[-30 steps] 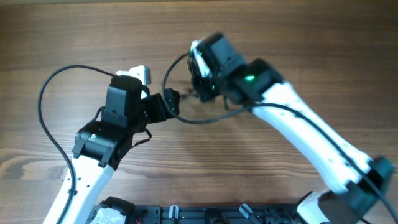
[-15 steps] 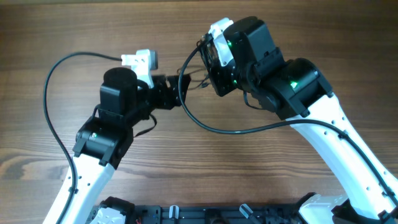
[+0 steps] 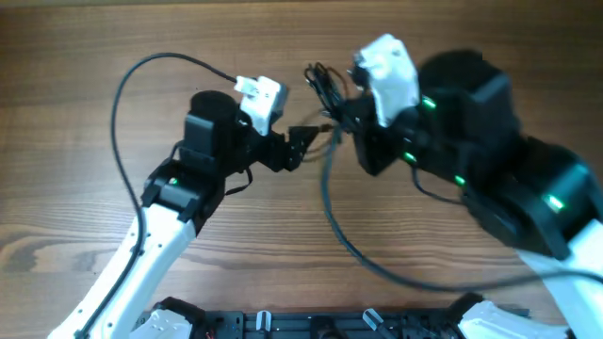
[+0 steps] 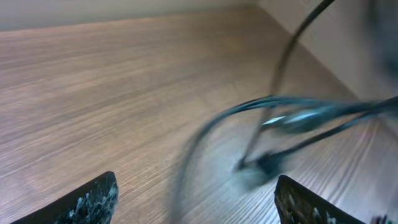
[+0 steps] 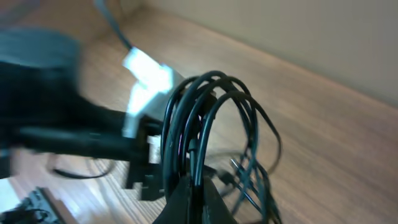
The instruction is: Untangle cables
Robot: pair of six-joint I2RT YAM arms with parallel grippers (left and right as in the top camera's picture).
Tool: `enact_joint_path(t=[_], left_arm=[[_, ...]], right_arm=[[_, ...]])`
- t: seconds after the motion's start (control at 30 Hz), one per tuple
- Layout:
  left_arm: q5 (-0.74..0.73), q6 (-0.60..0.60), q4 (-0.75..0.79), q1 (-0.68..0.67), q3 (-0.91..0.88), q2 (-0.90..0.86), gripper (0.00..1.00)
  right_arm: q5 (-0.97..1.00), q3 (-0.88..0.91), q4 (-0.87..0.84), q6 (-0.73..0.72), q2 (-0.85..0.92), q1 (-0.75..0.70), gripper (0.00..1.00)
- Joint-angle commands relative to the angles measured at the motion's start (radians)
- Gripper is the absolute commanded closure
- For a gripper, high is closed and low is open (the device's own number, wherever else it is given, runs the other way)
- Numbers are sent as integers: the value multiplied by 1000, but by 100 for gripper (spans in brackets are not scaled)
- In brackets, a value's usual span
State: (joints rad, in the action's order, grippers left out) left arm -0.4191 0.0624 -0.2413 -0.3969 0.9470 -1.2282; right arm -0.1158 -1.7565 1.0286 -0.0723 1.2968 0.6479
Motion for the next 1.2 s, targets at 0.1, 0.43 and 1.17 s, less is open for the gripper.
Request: enact_joint_path(t=[0.1, 0.43, 1.17], left_arm=[[-27, -58, 48, -69, 3, -54, 36], [-340, -59, 32, -105, 3, -53, 54], [-682, -253, -161, -97, 3, -53, 76]], right_arm=[[-42, -14, -3, 19, -77, -2, 96], [209, -13, 27, 16, -74, -2, 96], [750, -13, 31, -167, -67, -2, 96]])
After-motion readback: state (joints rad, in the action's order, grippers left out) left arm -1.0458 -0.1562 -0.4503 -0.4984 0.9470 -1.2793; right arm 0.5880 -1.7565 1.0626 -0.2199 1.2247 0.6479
